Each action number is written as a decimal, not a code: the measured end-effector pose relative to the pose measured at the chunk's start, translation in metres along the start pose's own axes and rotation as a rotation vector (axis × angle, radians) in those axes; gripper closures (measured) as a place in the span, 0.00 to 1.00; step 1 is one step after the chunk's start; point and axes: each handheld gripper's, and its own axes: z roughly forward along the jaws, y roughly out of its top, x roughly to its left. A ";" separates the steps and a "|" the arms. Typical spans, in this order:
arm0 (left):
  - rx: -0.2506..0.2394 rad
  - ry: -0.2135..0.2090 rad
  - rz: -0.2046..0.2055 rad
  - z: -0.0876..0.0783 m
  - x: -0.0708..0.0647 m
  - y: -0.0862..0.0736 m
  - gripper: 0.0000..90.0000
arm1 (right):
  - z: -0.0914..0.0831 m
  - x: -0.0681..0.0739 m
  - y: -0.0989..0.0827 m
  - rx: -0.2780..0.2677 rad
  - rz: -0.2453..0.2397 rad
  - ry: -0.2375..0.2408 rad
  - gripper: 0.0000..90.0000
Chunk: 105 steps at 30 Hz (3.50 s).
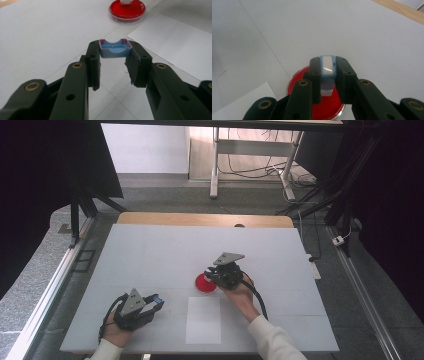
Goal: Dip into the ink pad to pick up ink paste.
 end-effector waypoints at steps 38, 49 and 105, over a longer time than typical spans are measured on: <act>0.001 0.003 0.003 0.000 -0.001 0.000 0.72 | 0.006 0.002 -0.005 0.045 -0.007 0.006 0.84; 0.001 0.006 0.005 0.000 -0.002 0.001 0.72 | 0.006 0.002 -0.007 0.040 0.003 0.005 0.84; 0.004 0.002 0.005 0.000 -0.001 0.000 0.72 | 0.007 0.021 0.001 0.039 -0.071 0.013 0.84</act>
